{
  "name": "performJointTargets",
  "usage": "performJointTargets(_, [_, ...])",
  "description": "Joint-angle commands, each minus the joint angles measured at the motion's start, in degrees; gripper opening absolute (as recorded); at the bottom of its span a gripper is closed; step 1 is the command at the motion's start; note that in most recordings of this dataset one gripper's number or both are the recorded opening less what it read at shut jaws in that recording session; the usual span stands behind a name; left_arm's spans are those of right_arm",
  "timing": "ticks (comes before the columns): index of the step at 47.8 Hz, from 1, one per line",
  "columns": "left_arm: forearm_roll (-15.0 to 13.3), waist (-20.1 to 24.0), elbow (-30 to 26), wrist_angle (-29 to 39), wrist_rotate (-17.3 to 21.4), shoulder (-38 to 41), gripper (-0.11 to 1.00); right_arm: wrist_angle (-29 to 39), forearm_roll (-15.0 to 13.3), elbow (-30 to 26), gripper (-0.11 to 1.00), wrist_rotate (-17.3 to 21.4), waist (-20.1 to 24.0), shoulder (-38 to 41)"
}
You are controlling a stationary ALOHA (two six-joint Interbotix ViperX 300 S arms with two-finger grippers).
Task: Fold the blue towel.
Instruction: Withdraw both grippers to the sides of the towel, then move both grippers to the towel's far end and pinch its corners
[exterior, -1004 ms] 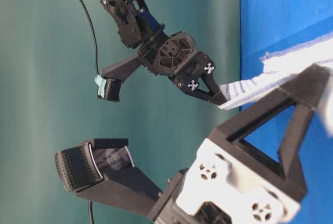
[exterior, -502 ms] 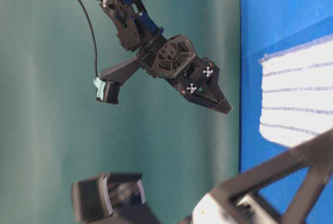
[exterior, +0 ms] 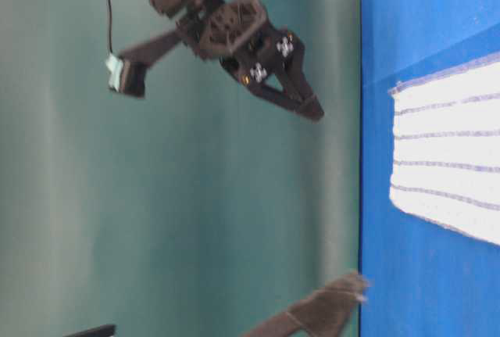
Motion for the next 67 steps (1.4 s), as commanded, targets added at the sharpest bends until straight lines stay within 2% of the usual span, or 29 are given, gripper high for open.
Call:
performJointTargets(1, [0.1, 2.7, 0.2, -0.1, 2.8, -2.4, 0.80, -1.1, 0.5, 2.1, 0.88, 0.3, 0.6, -4.2])
performJointTargets(11, [-0.1, 9.3, 1.6, -0.1, 9.6, -4.2, 0.80, -2.4, 1.0, 8.3, 0.88, 1.7, 3.2, -9.5])
performJointTargets(20, [0.1, 12.1, 2.7, -0.1, 14.2, -5.3, 0.80, -2.4, 1.0, 12.7, 0.88, 4.0, 6.9, -13.4])
performJointTargets(28, [0.1, 12.6, 3.3, -0.1, 15.3, -5.7, 0.80, -2.4, 1.0, 14.9, 0.88, 5.9, 9.9, -15.6])
performJointTargets(43, [0.1, 13.1, 2.6, -0.4, 15.7, -5.0, 0.80, -3.3, 0.9, 14.5, 0.88, 6.3, 10.1, -15.1])
performJointTargets(51, [0.4, 16.7, 1.4, -2.1, 16.5, -2.8, 0.80, -4.9, 0.9, 13.6, 0.88, 6.3, 7.6, -14.0])
performJointTargets(60, [0.4, 21.8, -0.9, -5.5, 21.5, 2.7, 0.80, -6.2, 1.0, 11.0, 0.88, 6.3, 2.8, -10.0])
performJointTargets(67, [0.4, 26.1, -3.0, -7.5, 23.5, 7.6, 0.80, -7.6, 0.9, 8.6, 0.88, 6.3, 0.2, -5.4])
